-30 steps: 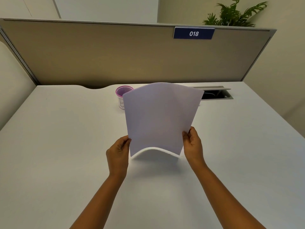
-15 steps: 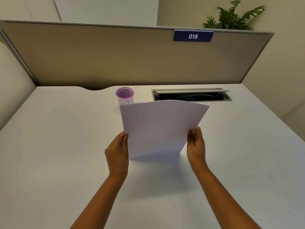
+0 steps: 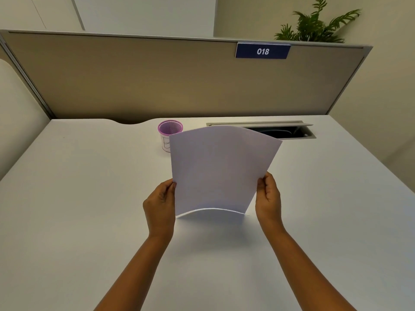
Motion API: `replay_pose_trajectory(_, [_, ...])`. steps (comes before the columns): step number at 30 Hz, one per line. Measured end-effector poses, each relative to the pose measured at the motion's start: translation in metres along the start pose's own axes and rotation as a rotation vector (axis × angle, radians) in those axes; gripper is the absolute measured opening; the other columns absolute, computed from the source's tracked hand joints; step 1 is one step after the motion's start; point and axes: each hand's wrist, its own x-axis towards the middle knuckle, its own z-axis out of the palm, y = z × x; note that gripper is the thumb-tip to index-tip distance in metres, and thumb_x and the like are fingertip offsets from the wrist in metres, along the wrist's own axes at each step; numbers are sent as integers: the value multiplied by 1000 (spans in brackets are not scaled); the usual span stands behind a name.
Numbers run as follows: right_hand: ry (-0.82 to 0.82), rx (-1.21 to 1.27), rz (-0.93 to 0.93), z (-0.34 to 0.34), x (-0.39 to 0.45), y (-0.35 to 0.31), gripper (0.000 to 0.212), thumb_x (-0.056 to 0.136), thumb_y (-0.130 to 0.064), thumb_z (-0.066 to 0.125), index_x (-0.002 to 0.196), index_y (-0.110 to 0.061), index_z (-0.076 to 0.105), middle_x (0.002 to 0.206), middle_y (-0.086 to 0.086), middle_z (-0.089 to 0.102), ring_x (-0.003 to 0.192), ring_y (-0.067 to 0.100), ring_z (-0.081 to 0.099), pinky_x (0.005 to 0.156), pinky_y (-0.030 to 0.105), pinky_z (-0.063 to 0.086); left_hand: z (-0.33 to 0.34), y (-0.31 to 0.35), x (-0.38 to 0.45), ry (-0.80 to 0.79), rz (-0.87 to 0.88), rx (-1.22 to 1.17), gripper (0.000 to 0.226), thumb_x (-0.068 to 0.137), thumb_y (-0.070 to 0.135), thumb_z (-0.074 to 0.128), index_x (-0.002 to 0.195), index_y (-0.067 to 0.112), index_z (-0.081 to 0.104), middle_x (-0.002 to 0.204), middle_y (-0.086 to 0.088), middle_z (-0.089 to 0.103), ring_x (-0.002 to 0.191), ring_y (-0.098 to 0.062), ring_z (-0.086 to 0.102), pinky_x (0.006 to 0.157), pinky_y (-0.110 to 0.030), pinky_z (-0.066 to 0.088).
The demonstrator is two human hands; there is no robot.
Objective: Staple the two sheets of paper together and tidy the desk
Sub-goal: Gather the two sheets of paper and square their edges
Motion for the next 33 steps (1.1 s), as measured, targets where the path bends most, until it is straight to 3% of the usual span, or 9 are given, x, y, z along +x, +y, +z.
replay_pose_trajectory(3, [1,-18,-14,-2,4,-7,32,96,-7,37,126,-6,48,115,-4,55,100,7,55,79,-4,40,0,8,8,26,12,-10,18,87,5,55,99,-2,66,91,-2,64,76,-12,59,71,4,42])
replay_pose_trajectory(6, [-43,-26,-3,-7,8,-17,31,97,-9,38,125,-11,50,114,-4,57,104,11,54,90,13,43,-1,13,18,33,-1,-5,19,88,8,54,100,0,66,91,-2,64,78,-15,59,69,1,44])
replay_pose_trajectory(9, [-79,-75,25,-14,11,-25,32,97,-13,38,127,-11,50,111,-7,55,100,9,54,87,18,44,-4,13,26,11,-72,-6,19,89,11,53,101,3,67,93,-2,65,83,-15,60,71,-7,43])
replay_pose_trajectory(14, [-175,-212,156,-27,22,-19,31,97,-15,39,126,-16,51,113,-2,59,102,18,58,88,28,47,-7,-3,22,-145,-221,53,20,88,13,55,101,5,67,96,-4,67,86,-20,63,81,-28,47])
replay_pose_trajectory(20, [-310,-409,378,-34,28,16,28,95,-10,38,116,-10,57,114,10,62,101,27,59,93,39,48,0,-32,7,-312,-445,89,18,87,13,57,97,5,69,88,-10,69,76,-25,66,83,-38,54])
replay_pose_trajectory(23, [-355,-473,429,-34,24,40,24,95,-10,38,106,-3,58,104,17,64,84,24,58,77,32,48,6,-42,6,-316,-566,33,16,87,11,57,94,3,69,85,-14,70,76,-28,68,83,-42,55])
replay_pose_trajectory(26, [-412,-522,461,-31,17,59,22,95,-8,36,100,-2,57,90,8,59,74,17,49,63,24,40,13,-48,11,-295,-632,21,17,87,10,56,96,1,68,90,-16,69,80,-32,67,82,-42,55])
replay_pose_trajectory(29, [-435,-544,483,-29,13,71,18,95,-8,37,89,-3,53,85,9,53,73,19,46,64,27,37,21,-55,14,-311,-646,42,13,87,12,57,83,8,68,83,-14,68,82,-37,65,82,-46,55])
replay_pose_trajectory(33, [-468,-577,469,-27,22,75,21,95,-15,43,110,-8,56,110,11,61,95,25,58,79,28,45,31,-63,18,-321,-683,64,25,87,12,56,63,19,60,75,-10,65,82,-40,64,81,-48,55])
